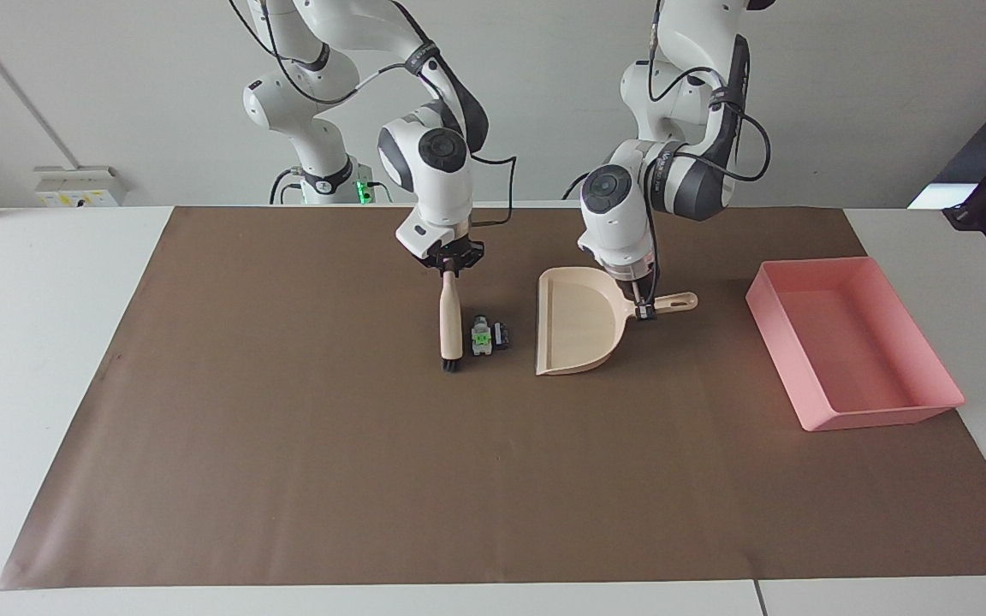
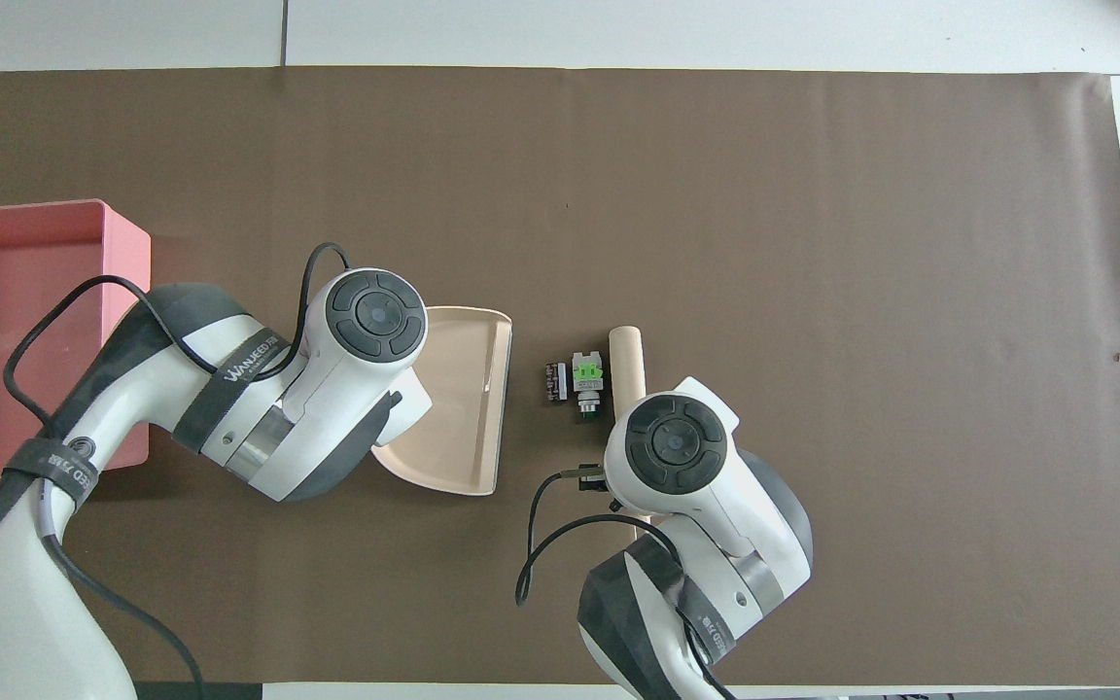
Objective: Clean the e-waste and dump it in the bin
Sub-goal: 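Slide the dustpan toward the component while the right gripper brings the brush over, then sweep the green component into the dustpan with the brush in the right gripper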
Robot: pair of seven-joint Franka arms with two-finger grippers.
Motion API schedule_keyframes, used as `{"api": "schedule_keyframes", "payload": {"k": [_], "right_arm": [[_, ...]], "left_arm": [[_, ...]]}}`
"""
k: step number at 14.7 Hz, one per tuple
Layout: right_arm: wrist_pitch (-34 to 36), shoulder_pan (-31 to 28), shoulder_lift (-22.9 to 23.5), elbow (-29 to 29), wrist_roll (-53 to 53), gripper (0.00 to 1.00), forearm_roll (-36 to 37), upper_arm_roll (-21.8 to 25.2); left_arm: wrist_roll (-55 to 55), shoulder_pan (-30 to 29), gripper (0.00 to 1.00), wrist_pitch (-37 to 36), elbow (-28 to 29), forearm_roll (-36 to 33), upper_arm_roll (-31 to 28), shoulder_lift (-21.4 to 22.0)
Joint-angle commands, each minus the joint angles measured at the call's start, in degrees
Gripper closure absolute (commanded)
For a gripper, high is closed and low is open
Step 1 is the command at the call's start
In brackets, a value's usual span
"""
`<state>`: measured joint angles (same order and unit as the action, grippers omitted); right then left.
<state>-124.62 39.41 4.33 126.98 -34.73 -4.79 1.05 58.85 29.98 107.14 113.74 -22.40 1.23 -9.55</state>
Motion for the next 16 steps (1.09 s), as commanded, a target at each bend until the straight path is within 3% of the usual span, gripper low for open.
{"api": "schedule_keyframes", "payload": {"k": [1, 5, 7, 9, 12, 16], "right_arm": [[-2.9, 2.0, 5.9, -3.6, -1.4, 1.0, -0.3, -0.3], [-11.5, 6.9, 8.8, -5.4, -1.6, 1.0, -7.3, -1.0], [-17.6, 7.7, 10.2, -5.5, 2.3, 1.0, -16.7, -3.1], [-18.6, 7.9, 10.2, -6.7, 6.0, 1.0, -24.0, -3.6], [-15.1, 7.2, 8.4, -8.5, 5.4, 1.0, -24.9, -3.4], [-2.2, 3.2, -0.4, -8.4, 4.1, 1.0, -23.3, -2.6]], "left_arm": [[-2.5, 2.2, 1.0, -3.1, -4.6, -0.9, -0.6, -3.5], [-4.1, 2.6, 1.0, -2.7, -2.2, -1.0, -0.6, -2.9], [-3.9, 2.5, 1.0, -1.4, -0.2, -1.0, -0.4, -2.1], [-3.8, 2.5, 1.0, 2.8, 2.4, -1.0, -0.4, -1.2], [-3.7, 1.1, 1.0, 5.8, 3.2, -0.6, -0.3, -1.0], [-1.2, -0.9, 1.0, 9.8, 4.1, 2.5, -0.3, -0.7]]}}
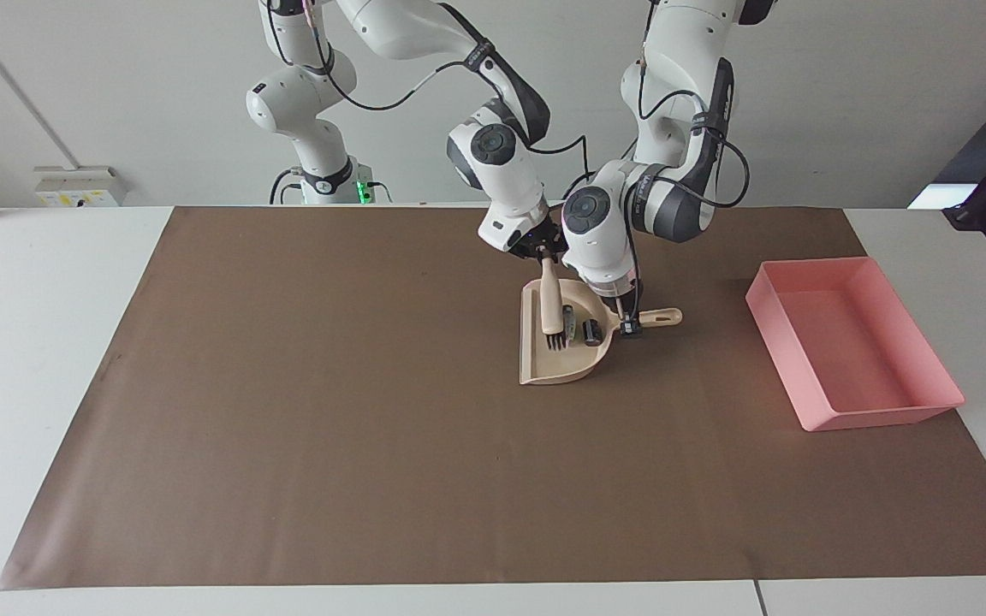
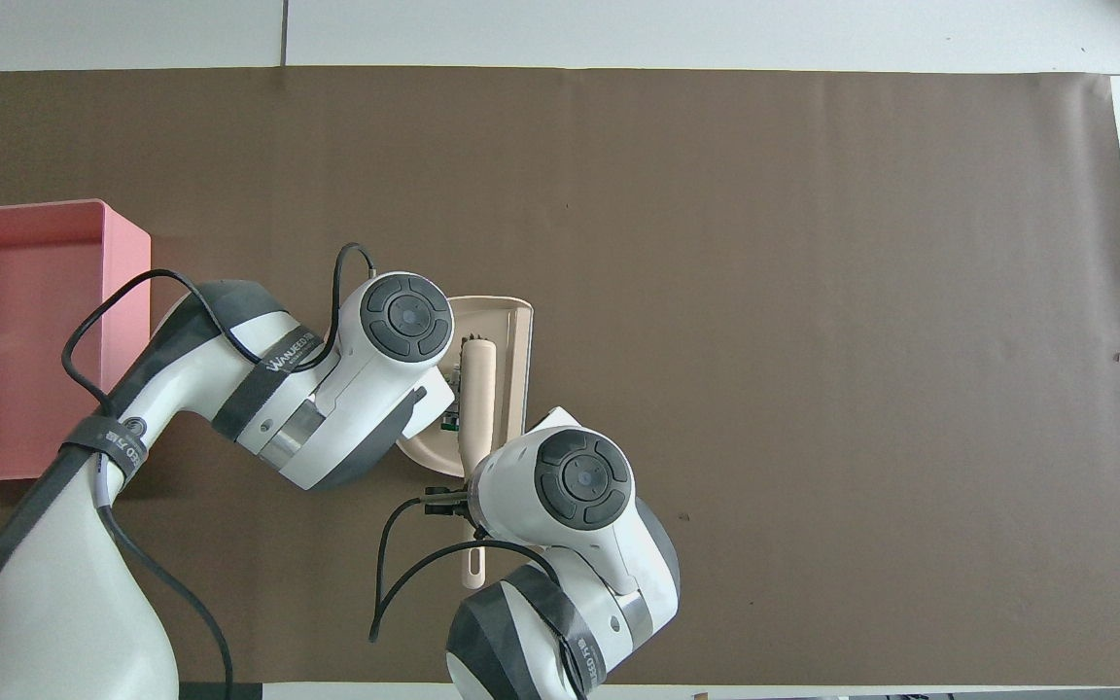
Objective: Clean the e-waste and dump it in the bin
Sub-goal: 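Sweep the green component into the dustpan with the brush in the right gripper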
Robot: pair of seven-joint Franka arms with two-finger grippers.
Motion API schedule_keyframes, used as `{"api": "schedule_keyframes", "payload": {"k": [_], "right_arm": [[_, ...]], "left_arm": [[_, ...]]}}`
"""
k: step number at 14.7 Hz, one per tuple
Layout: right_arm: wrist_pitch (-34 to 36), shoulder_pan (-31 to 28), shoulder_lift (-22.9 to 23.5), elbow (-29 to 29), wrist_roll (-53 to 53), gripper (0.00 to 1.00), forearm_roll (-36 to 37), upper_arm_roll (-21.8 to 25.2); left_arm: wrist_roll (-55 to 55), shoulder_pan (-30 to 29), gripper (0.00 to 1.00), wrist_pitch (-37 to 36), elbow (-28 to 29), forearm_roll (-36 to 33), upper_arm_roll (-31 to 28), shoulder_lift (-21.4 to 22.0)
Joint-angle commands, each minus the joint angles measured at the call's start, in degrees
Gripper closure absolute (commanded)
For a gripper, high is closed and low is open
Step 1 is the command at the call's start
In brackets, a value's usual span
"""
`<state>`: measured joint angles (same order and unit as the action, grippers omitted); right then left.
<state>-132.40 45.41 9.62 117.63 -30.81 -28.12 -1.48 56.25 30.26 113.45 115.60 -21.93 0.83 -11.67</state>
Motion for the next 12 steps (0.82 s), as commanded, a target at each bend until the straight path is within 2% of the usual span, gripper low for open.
{"api": "schedule_keyframes", "payload": {"k": [1, 4, 7, 10, 12], "right_arm": [[7.7, -3.7, -7.3, 1.0, -0.1, 1.0, 1.5, -0.1], [14.6, -6.6, -11.1, 1.1, -4.7, 1.0, 9.0, -0.1], [23.9, -14.7, -15.7, 1.6, -4.1, 1.0, 15.3, -0.3], [31.8, -27.3, -17.7, 1.8, 9.2, 1.0, 16.0, -0.3], [34.5, -36.4, -18.1, 3.5, 21.2, 1.0, 17.0, -0.2]], "left_arm": [[3.4, -2.6, 1.0, 3.5, 2.3, 4.5, 0.2, 1.9], [10.2, -4.9, 1.0, 2.5, 2.3, 9.1, 0.1, 5.5], [14.8, -7.6, 1.0, 1.4, 2.3, 10.3, 0.1, 7.8], [20.4, -11.4, 1.0, -1.0, 1.6, 11.0, -0.2, 10.3], [25.2, -16.3, 1.0, -2.7, 0.0, 11.0, -0.5, 11.1]]}}
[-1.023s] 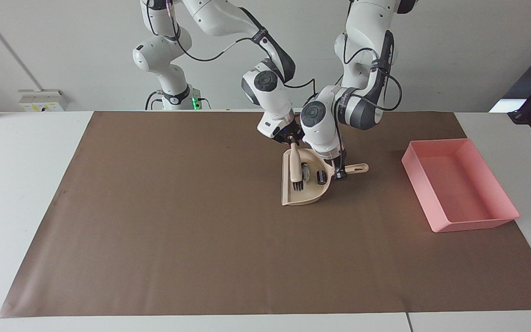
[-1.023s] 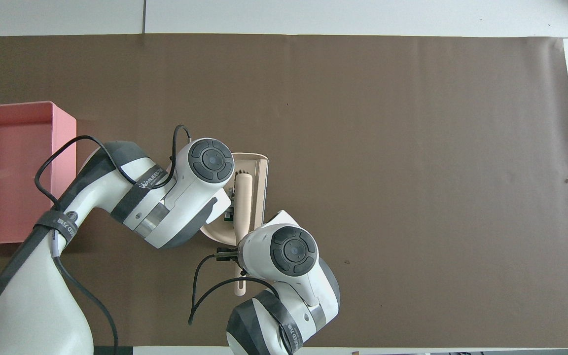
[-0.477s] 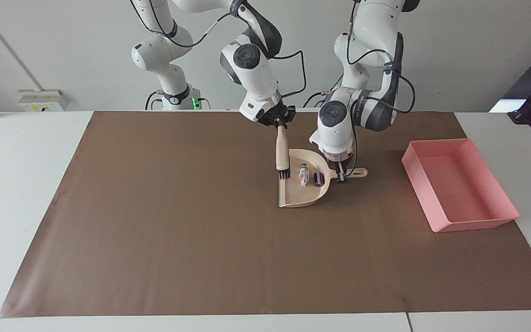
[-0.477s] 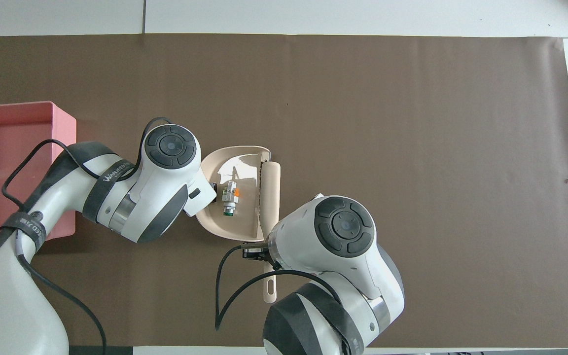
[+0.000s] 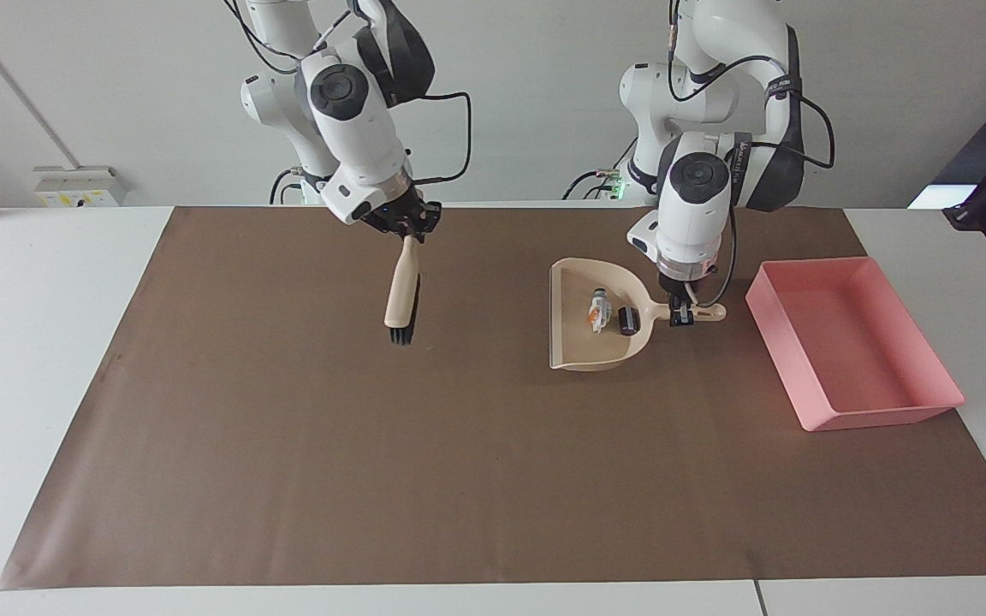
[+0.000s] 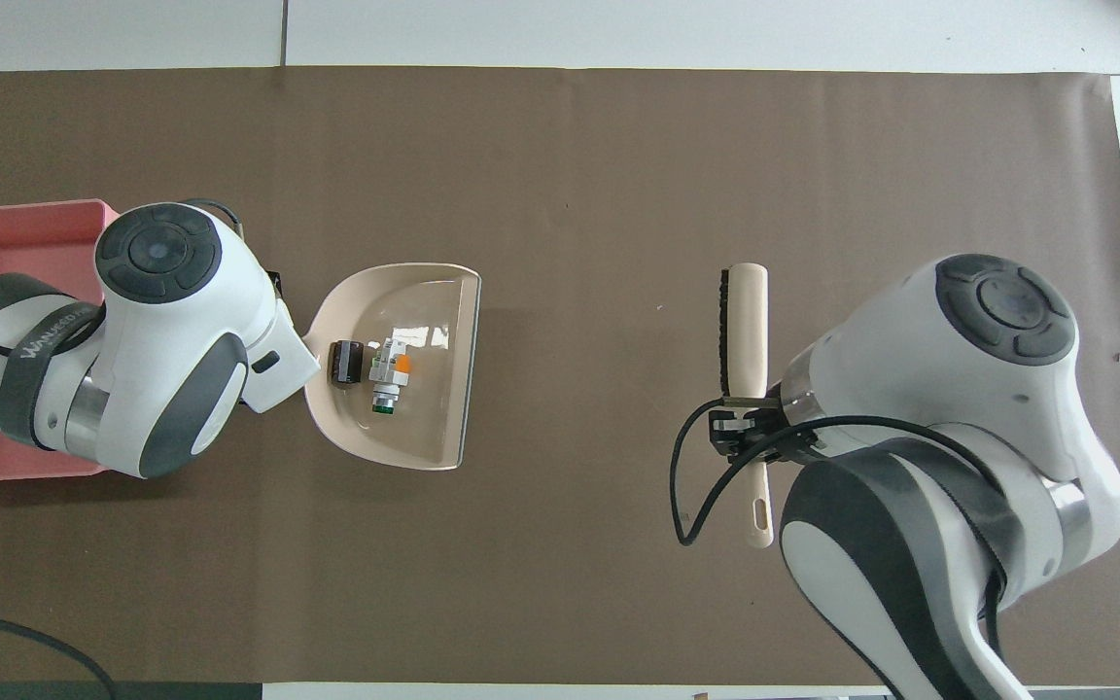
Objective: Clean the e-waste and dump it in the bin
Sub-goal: 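Carry the dustpan to the pink bin while the right gripper returns the brush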
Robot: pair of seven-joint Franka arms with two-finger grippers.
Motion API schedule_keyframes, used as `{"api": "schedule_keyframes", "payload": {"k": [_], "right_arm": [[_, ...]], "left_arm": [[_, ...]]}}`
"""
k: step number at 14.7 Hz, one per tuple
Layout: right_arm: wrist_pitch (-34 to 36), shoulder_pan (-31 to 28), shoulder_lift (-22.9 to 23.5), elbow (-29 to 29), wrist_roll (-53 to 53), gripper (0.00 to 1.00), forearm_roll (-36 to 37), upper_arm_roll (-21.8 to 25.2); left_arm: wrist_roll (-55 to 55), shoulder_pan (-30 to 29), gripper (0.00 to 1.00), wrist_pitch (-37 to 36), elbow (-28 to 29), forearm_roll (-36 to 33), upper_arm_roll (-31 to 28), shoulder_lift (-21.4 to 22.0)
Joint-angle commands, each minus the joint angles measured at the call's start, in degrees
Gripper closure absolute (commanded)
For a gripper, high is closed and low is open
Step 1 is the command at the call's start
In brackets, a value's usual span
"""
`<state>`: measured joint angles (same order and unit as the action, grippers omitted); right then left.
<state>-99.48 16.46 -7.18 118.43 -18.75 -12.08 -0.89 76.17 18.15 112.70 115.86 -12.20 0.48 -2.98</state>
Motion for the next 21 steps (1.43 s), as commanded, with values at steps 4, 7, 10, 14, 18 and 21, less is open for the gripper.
{"api": "schedule_keyframes", "payload": {"k": [4, 7, 10, 14, 18, 21], "right_arm": [[1.8, -21.2, 0.8, 5.1, 25.2, 1.0, 9.0, -1.0], [-0.5, -25.7, 2.0, 7.0, 28.7, 1.0, 12.8, -1.0], [-8.5, -28.3, 2.1, 11.5, 29.2, 1.0, 12.8, -1.0], [-11.2, -27.8, 2.5, 13.6, 29.5, 1.0, 12.8, -1.0], [-12.9, -27.9, 2.4, 14.7, 31.9, 1.0, 12.8, -1.0], [-15.5, -28.7, 1.9, 17.0, 31.7, 0.99, 12.8, -1.0]], "left_arm": [[14.8, -15.6, 1.0, -8.3, -8.3, 1.3, -0.1, 2.2], [19.0, -24.2, 1.0, -8.9, -10.8, 1.4, -0.2, 1.8], [21.0, -29.8, 1.0, -8.0, -12.5, 0.7, -0.6, 0.7], [19.9, -33.5, 1.0, -2.8, -12.4, -8.2, -0.7, 0.2], [16.1, -36.3, 1.0, 3.5, -12.1, -15.8, -0.7, -1.9], [11.4, -36.3, 1.0, 7.8, -9.1, -25.4, -0.7, -2.3]]}}
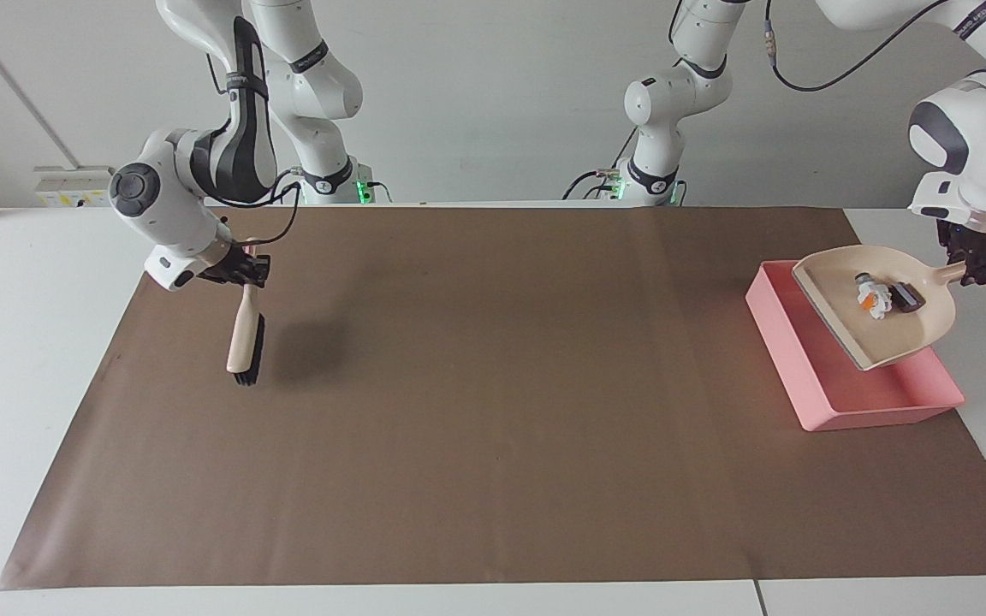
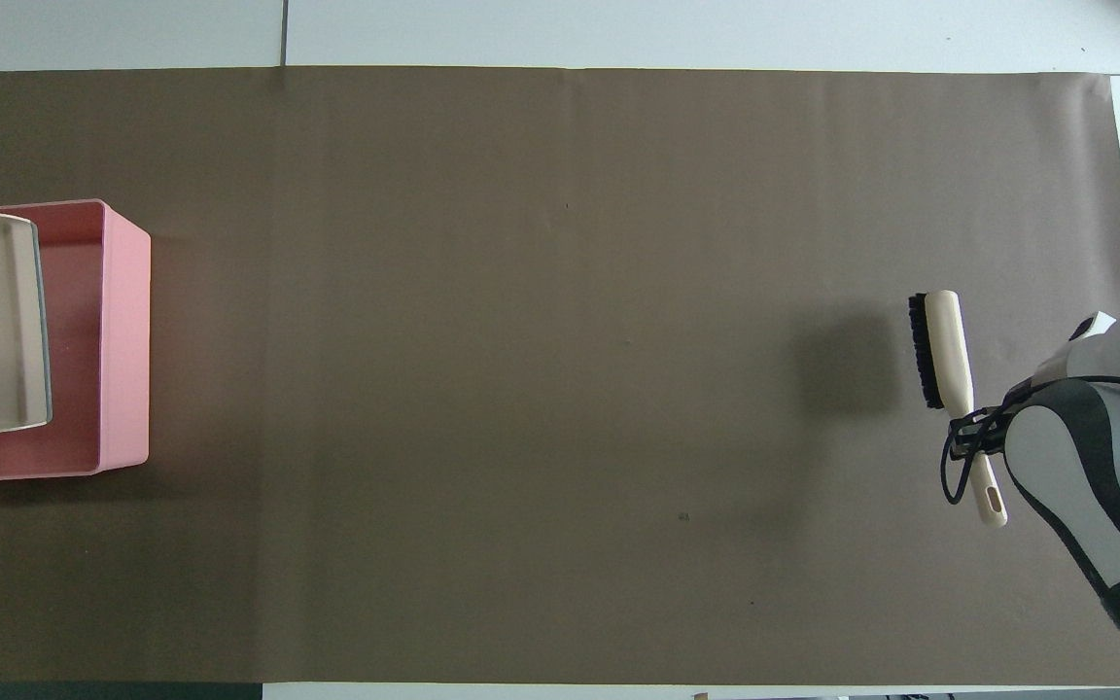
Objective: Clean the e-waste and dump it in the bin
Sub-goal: 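Tip the dustpan over the pink bin with the left gripper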
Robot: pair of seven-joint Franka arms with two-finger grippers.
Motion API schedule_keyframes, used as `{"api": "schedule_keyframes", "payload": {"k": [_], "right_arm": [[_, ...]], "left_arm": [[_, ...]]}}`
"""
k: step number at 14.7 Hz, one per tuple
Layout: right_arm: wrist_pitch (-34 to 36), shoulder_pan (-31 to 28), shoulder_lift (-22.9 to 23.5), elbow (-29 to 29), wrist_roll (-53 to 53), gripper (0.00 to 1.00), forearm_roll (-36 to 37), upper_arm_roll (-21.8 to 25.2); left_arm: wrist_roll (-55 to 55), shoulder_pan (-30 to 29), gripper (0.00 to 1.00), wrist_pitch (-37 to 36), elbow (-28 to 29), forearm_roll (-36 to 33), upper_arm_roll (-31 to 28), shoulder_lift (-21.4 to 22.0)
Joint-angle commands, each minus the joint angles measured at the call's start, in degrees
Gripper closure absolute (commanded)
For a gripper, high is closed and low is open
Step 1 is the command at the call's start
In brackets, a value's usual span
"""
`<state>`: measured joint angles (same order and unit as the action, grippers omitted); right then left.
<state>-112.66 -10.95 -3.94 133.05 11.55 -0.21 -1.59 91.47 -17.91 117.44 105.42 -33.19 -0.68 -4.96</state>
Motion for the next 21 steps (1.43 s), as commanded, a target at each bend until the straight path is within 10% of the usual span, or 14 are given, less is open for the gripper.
{"api": "schedule_keyframes", "payload": {"k": [1, 13, 17, 19, 21], "right_arm": [[-2.6, -1.3, -1.4, 2.6, 1.4, 0.99, 0.9, -0.3], [-7.0, -1.3, -2.6, 6.2, -0.3, 0.82, 0.9, -0.3], [-6.8, -1.3, -2.6, 6.2, -0.2, 0.49, 0.9, -0.3], [-5.7, -1.3, -2.5, 5.5, 0.2, 0.0, 0.9, -0.4], [-1.5, -0.7, -1.6, 0.8, 0.0, 0.0, 0.5, -0.4]], "left_arm": [[-7.1, -0.2, 1.0, 3.7, 2.1, -6.9, 0.4, -0.4], [-27.0, 5.0, 1.0, -8.8, 4.5, -29.9, 0.4, 0.6], [-26.8, 9.5, 1.0, -16.5, 1.3, -37.2, 0.8, 0.7], [-26.9, 13.1, 1.0, -21.1, 1.5, -40.6, 0.8, 0.7], [-26.9, 15.1, 1.0, -23.4, 3.3, -44.7, 0.8, 1.4]]}}
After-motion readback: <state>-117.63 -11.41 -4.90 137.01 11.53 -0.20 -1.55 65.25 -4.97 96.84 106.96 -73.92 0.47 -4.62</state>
